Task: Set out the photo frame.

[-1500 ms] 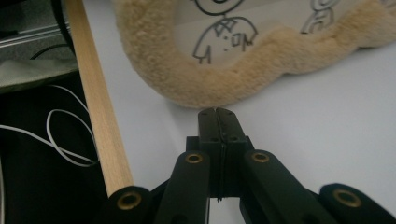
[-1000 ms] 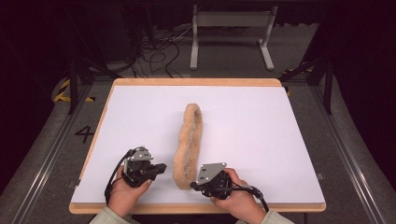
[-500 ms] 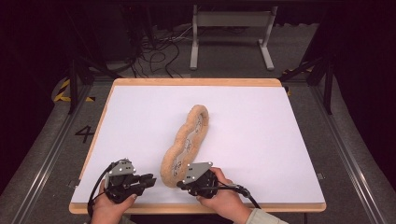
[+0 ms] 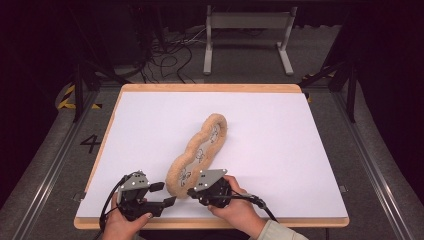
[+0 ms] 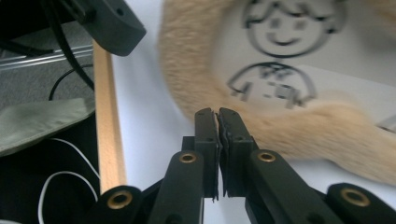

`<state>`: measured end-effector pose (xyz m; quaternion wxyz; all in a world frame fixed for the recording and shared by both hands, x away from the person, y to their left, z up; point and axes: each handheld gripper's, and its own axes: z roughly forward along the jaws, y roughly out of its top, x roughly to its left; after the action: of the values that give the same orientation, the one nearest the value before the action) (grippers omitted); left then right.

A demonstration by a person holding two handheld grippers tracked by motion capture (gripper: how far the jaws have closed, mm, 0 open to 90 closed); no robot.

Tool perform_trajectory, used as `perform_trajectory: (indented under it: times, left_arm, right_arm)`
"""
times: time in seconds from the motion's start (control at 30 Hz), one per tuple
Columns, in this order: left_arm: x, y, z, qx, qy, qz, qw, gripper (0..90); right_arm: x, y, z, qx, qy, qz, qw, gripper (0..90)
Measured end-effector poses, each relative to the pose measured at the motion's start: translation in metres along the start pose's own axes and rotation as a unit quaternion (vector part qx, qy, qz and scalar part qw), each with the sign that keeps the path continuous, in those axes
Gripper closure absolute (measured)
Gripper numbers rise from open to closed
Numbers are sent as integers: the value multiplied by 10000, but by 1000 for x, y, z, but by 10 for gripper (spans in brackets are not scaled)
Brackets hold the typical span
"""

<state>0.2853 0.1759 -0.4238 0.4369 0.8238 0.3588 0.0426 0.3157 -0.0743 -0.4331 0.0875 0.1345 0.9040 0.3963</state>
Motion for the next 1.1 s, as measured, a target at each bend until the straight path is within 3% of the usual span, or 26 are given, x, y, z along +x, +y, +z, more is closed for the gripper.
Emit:
perform_trajectory:
  times: [0.17, 0.27, 0.4, 0.43, 0.53, 0.67, 0.87, 0.93, 1.1]
  left_arm:
    - [-3, 5, 6, -78, 132, -97, 9998, 371]
    - [-4, 9, 14, 0, 271, -278, 9992, 419]
    - [-1, 10, 19, 56, 120, -328, 9994, 499]
    - [-1, 11, 18, 56, -4, -275, 9996, 548]
    - [-2, 12, 16, 90, 33, -257, 9996, 633]
    - [7, 10, 10, 40, 33, -491, 9988, 668]
    - [16, 10, 7, 44, -60, -519, 9986, 676]
    - [16, 10, 7, 58, -89, -510, 9986, 676]
    - [20, 9, 6, 56, -169, -470, 9987, 677]
  right_arm:
    - [-11, -3, -15, -100, -184, 157, 9997, 857]
    - [-20, -7, -26, -164, -370, 253, 9989, 853]
    - [-28, -11, -37, -216, -526, 378, 9977, 848]
    - [-30, -12, -40, -243, -555, 427, 9972, 845]
    - [-36, -15, -47, -272, -670, 508, 9961, 838]
    - [-47, -18, -55, -294, -813, 619, 9943, 824]
    - [-69, -22, -68, -397, -1054, 797, 9904, 796]
    - [-88, -23, -73, -358, -1252, 950, 9869, 771]
    - [-122, -20, -75, -371, -1375, 1240, 9820, 688]
